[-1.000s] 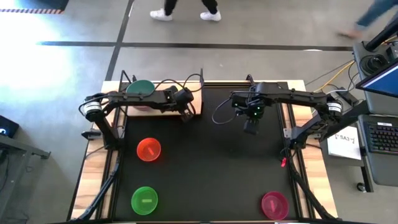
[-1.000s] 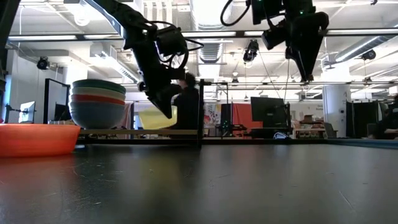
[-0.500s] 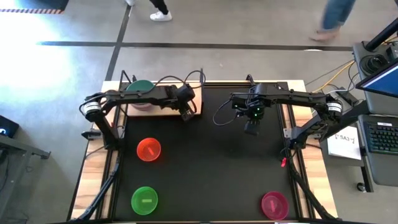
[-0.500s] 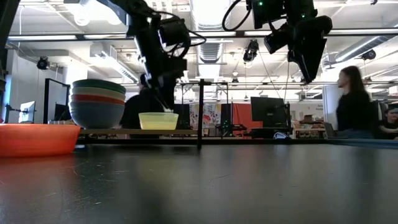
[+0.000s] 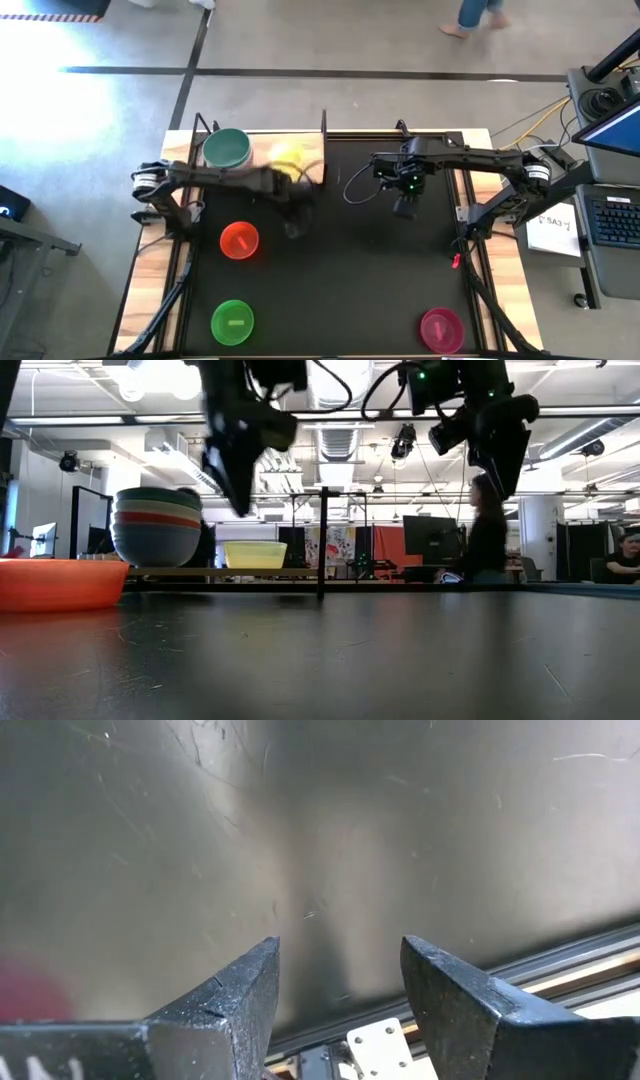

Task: Place and stack bowls onto a shelf
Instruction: Stack the orange bowl on top of the yellow bowl on the shelf

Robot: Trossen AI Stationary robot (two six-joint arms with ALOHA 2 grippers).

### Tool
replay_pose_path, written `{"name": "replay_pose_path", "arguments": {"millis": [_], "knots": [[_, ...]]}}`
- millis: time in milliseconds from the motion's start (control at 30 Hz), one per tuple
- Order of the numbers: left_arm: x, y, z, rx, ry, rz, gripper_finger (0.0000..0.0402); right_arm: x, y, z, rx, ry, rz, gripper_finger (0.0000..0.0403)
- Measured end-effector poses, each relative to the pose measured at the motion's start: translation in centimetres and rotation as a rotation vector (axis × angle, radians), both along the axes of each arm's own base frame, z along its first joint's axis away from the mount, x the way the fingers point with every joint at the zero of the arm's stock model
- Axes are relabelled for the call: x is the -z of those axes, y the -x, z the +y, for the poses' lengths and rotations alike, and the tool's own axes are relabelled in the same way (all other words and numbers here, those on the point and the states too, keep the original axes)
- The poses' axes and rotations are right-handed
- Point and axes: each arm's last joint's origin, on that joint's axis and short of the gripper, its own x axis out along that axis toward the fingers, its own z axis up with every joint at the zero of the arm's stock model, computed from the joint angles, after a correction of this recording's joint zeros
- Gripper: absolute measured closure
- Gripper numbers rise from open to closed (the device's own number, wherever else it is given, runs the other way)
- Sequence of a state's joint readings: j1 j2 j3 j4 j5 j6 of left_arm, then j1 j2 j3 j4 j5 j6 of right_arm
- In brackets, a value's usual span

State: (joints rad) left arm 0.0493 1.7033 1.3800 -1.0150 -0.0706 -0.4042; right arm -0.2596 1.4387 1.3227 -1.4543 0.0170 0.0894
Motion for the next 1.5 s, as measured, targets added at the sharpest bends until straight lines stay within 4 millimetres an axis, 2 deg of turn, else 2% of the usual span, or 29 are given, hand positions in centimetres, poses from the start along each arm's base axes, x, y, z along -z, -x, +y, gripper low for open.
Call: {"name": "replay_pose_path", "arguments": {"millis": [167, 333, 467, 567, 767, 1033, 1167, 1367, 1500], "knots": [[0.3, 1.7, -4.3, -0.118, 0.055, 0.157, 0.0287, 1.3, 0.1, 0.0, -0.031, -0.006, 0.013, 0.0207], [0.7, 3.2, -8.4, -0.187, 0.049, 0.234, 0.0287, 2.9, 0.3, 0.1, -0.049, -0.01, 0.023, 0.0207], [1.1, 4.4, -10.6, -0.228, 0.021, 0.268, 0.0287, 4.1, 0.7, 0.2, -0.061, -0.02, 0.052, 0.0207], [2.1, 5.3, -11.5, -0.281, -0.003, 0.301, 0.0287, 4.9, 1.1, 0.3, -0.063, -0.03, 0.084, 0.0207], [5.0, 6.8, -11.6, -0.328, -0.034, 0.362, 0.0287, 6.7, 1.9, 0.5, -0.064, -0.044, 0.133, 0.0207], [6.4, 7.4, -11.4, -0.335, -0.045, 0.371, 0.0287, 8.2, 3.1, 0.8, -0.047, -0.062, 0.201, 0.0207], [6.9, 7.4, -11.3, -0.323, -0.047, 0.353, 0.0287, 8.6, 3.3, 0.9, -0.047, -0.065, 0.211, 0.0207], [8.7, 7.8, -11.0, -0.325, -0.054, 0.321, 0.0288, 8.6, 3.2, 0.8, -0.028, -0.057, 0.195, 0.0207], [9.6, 8.0, -10.9, -0.32, -0.061, 0.293, 0.0307, 8.4, 3.0, 0.8, -0.025, -0.052, 0.18, 0.0207]]}}
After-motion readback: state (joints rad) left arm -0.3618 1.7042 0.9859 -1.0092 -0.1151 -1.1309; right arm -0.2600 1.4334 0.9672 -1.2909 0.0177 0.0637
